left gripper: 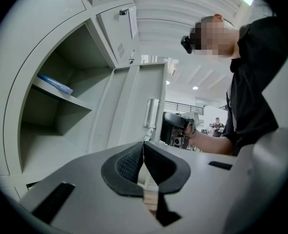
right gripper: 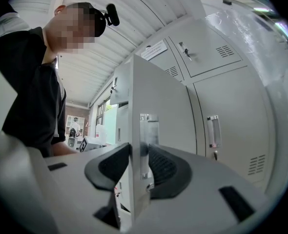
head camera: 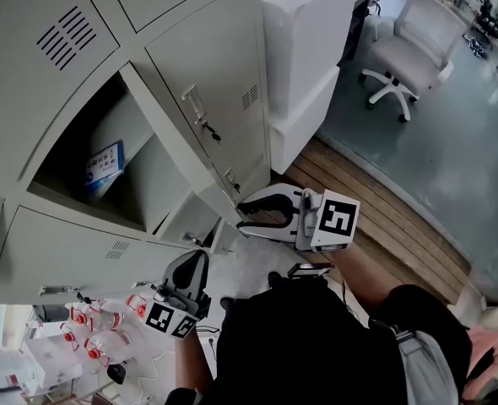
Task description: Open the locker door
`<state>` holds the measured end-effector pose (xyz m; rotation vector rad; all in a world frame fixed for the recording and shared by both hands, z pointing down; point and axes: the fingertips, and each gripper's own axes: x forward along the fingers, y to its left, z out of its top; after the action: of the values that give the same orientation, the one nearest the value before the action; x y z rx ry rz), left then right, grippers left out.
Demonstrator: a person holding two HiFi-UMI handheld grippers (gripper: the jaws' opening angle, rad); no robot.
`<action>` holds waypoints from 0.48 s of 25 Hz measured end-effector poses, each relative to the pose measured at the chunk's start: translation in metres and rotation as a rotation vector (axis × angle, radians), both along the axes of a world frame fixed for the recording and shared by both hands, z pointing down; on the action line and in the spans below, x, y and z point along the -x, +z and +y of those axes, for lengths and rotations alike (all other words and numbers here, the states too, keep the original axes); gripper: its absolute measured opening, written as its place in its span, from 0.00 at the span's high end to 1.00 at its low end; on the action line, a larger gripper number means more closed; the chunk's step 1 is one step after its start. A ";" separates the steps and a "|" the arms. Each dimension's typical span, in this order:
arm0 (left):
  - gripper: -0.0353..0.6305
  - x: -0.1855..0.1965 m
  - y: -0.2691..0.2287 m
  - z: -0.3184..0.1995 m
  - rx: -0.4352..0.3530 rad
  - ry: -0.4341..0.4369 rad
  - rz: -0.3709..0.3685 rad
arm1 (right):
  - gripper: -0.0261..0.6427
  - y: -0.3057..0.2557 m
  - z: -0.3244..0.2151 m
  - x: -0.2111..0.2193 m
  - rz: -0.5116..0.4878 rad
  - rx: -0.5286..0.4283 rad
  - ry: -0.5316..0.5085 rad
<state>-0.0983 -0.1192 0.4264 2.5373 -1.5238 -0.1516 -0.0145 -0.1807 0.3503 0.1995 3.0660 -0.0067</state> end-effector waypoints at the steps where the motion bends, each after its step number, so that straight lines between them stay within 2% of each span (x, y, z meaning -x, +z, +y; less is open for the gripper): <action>1: 0.92 0.000 0.000 0.000 0.001 0.001 0.000 | 0.76 0.000 0.000 -0.001 -0.001 0.003 0.003; 12: 0.92 -0.007 -0.001 -0.003 0.000 0.024 0.005 | 0.78 0.001 -0.009 -0.013 -0.014 0.016 0.047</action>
<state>-0.0916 -0.1221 0.4256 2.5523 -1.4905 -0.1545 -0.0014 -0.1895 0.3510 0.1264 3.0547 -0.0270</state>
